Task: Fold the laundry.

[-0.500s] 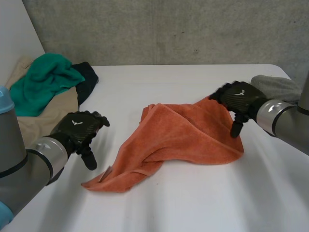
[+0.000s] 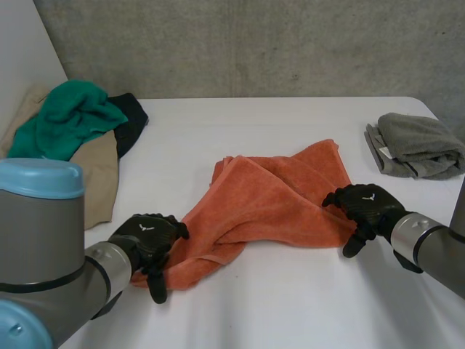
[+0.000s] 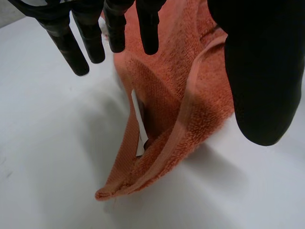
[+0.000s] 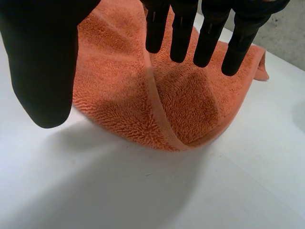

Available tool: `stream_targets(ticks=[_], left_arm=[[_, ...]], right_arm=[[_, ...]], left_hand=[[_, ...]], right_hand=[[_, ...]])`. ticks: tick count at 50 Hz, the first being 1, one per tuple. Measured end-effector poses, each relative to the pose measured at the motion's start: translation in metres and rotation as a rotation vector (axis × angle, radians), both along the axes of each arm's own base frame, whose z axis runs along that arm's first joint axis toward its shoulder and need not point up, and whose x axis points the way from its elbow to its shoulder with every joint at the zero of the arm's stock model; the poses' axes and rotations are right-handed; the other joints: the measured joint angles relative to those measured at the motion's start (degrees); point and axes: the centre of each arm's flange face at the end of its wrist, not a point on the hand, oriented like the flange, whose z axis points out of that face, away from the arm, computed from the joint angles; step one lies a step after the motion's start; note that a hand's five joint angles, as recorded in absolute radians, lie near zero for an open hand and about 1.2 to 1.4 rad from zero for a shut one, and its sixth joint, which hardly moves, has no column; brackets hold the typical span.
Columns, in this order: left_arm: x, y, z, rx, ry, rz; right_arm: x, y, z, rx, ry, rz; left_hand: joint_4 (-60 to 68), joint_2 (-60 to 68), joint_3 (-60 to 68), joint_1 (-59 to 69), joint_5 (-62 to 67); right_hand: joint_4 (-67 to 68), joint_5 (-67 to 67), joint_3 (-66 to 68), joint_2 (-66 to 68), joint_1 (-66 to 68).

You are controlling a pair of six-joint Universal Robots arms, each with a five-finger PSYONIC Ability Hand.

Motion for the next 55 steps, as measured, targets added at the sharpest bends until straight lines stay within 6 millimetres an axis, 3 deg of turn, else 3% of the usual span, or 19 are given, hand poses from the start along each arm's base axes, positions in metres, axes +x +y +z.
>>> stream_targets(ticks=[3,11,14,16,17,19,21,27,32,39,41,45,50,52,55], left_arm=[[-0.002,-0.002,-0.006,0.001,-0.016,-0.010],[-0.009,-0.007,-0.022,-0.015,-0.060,-0.033],[-0.011,-0.010,-0.025,-0.042,-0.078,-0.035],[-0.012,-0.011,-0.025,-0.051,-0.083,-0.036],[-0.013,-0.012,-0.026,-0.068,-0.091,-0.040],[-0.014,-0.013,-0.025,-0.089,-0.101,-0.047],[-0.015,-0.013,-0.024,-0.110,-0.109,-0.054],[-0.015,-0.015,-0.004,-0.179,-0.094,-0.053],[-0.008,-0.010,0.051,-0.303,-0.017,-0.025],[0.011,0.012,0.163,-0.556,0.214,0.031],[0.017,0.020,0.188,-0.611,0.275,0.037],[0.024,0.032,0.227,-0.689,0.373,0.039],[0.023,0.030,0.242,-0.706,0.408,0.046],[0.021,0.026,0.242,-0.701,0.408,0.052],[0.017,0.017,0.236,-0.680,0.393,0.066]], right_arm=[[0.000,-0.002,-0.004,-0.014,0.002,0.006],[0.002,-0.009,-0.016,-0.061,0.020,0.019],[0.002,-0.013,-0.020,-0.081,0.030,0.024],[0.003,-0.014,-0.021,-0.088,0.032,0.025],[0.003,-0.016,-0.022,-0.099,0.035,0.025],[0.003,-0.019,-0.022,-0.112,0.037,0.024],[0.002,-0.021,-0.022,-0.123,0.037,0.022],[-0.001,-0.025,-0.015,-0.145,0.033,0.011],[-0.007,-0.029,0.016,-0.205,0.027,-0.009],[-0.013,-0.038,0.131,-0.493,-0.042,-0.055],[-0.014,-0.041,0.170,-0.592,-0.095,-0.070],[-0.007,-0.054,0.224,-0.716,-0.224,-0.071],[0.021,-0.079,0.246,-0.774,-0.349,-0.026],[0.034,-0.089,0.245,-0.785,-0.379,-0.006],[0.064,-0.108,0.229,-0.793,-0.405,0.033]], left_hand=[[5.80,5.52,5.13,3.01,4.97],[29.58,29.93,29.20,27.20,28.34],[44.32,44.30,43.78,42.09,42.96],[44.32,44.30,43.78,42.09,42.96],[52.96,52.33,52.23,49.56,51.51],[54.70,53.82,53.87,49.59,52.28],[54.78,54.03,53.99,49.59,52.28],[54.78,54.03,53.99,49.60,52.28],[54.78,54.03,53.99,49.59,52.28],[54.98,54.68,53.99,49.59,52.28],[54.98,54.68,54.00,49.59,52.28],[54.99,54.68,54.09,49.58,52.28],[55.00,54.68,54.09,49.59,52.28],[55.01,54.69,54.09,49.59,52.28],[55.01,54.69,54.09,49.59,52.28]], right_hand=[[1.77,1.50,1.62,1.92,1.94],[6.01,5.59,5.95,6.56,6.12],[14.09,13.57,14.66,15.50,14.89],[17.36,16.71,17.95,18.80,18.21],[26.82,25.35,27.06,28.07,27.07],[38.20,37.34,38.91,40.09,38.59],[43.80,42.36,43.60,44.31,40.60],[44.30,42.50,43.73,44.31,40.60],[44.30,42.51,43.73,44.31,40.60],[44.36,42.50,43.97,44.31,40.60],[44.38,42.51,43.97,44.31,40.60],[44.41,42.99,43.97,44.31,40.60],[44.45,43.01,43.98,44.31,40.60],[44.48,43.02,43.98,44.31,40.60],[44.56,43.11,43.98,44.31,40.60]])
